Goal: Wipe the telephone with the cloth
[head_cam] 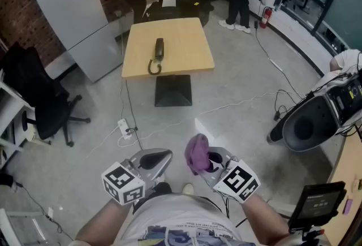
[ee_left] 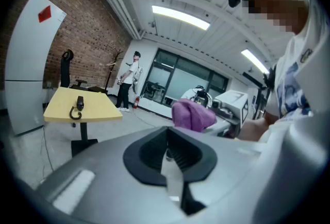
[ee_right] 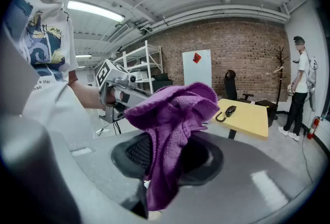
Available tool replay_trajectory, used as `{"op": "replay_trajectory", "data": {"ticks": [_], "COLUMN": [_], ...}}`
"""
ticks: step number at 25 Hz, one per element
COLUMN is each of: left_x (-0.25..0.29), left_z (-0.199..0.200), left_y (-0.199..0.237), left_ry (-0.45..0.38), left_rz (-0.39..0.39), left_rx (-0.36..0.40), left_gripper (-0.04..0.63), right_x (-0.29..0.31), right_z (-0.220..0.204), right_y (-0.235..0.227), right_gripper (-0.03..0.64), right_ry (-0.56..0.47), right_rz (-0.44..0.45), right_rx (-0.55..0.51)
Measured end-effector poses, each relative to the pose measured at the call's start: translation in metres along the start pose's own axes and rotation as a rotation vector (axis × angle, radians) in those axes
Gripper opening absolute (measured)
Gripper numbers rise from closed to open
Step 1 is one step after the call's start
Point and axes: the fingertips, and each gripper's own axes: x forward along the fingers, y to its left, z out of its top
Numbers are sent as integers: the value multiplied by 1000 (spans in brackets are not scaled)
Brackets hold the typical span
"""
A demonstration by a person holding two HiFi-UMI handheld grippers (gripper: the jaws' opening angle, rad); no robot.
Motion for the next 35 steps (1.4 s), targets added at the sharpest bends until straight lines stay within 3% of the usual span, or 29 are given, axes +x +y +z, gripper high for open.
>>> {"op": "replay_trajectory", "data": {"ticks": [16, 22, 30, 35], "left_x": [5, 17, 61, 79], "left_z": [-11, 0, 18, 36], "left_y": [-9, 10, 56, 88], "left_ry": [23, 32, 20, 6], "left_rz": [77, 82, 26, 19], "left_rx": [-7, 1, 7, -1], "left_gripper": [5, 5, 5, 51], "right_x": [-32, -30, -3, 11], "right_z": [-31, -30, -22, -5], "right_y": [-8, -27, -79, -106], "right_gripper": [114, 114, 114, 114], "right_ry": [-8, -22, 7, 32], "right_rz": [-11, -35, -62, -83], "right_rx": [49, 88, 99, 90]}}
